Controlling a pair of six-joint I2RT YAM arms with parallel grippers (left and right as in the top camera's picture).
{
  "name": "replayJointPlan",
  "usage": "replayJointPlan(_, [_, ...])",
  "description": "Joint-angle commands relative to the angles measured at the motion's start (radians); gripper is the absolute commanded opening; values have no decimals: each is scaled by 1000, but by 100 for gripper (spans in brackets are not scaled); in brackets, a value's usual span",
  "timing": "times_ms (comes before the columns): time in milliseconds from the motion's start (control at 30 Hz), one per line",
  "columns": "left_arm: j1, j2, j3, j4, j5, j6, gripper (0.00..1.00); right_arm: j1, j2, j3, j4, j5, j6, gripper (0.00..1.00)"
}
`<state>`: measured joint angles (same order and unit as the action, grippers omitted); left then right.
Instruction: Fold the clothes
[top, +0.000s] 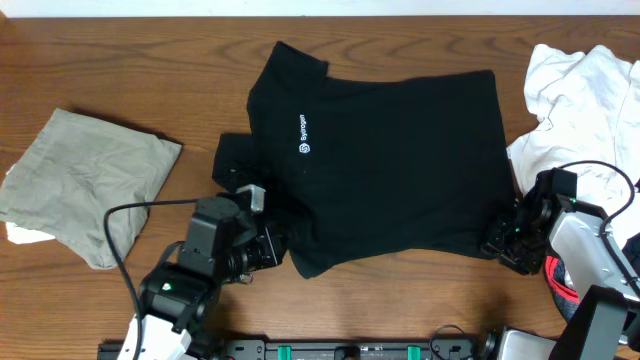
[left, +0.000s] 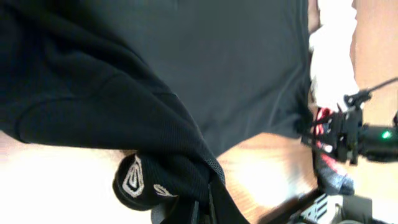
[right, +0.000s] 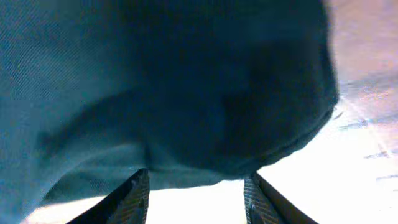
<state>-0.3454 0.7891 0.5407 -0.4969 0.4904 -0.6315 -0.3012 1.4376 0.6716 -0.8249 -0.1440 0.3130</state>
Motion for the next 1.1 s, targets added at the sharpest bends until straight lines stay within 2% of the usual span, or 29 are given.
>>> replayJointPlan(0, [42, -11, 40, -20, -20, -6, 6, -43, -13, -9, 18, 51, 76, 48])
replayJointPlan(200, [82, -11, 40, -77, -19, 3, 6, -117, -13, -9, 30, 51, 74, 48])
replayJointPlan(567, [82, -11, 40, -78, -18, 3, 6, -124, -13, -27, 87, 45, 76, 46])
replayJointPlan(667, [82, -11, 40, -78, -11, 3, 6, -124, -13, -28, 93, 37, 76, 42])
replayJointPlan(800, [82, -11, 40, -78, -11, 3, 6, -124, -13, -28, 100, 35, 76, 31])
replayJointPlan(967, [82, -11, 40, -78, -11, 3, 6, -124, -13, -31, 104, 35, 76, 29])
replayJointPlan(1067, [82, -11, 40, -78, -11, 3, 6, -124, -13, -37, 109, 35, 76, 22])
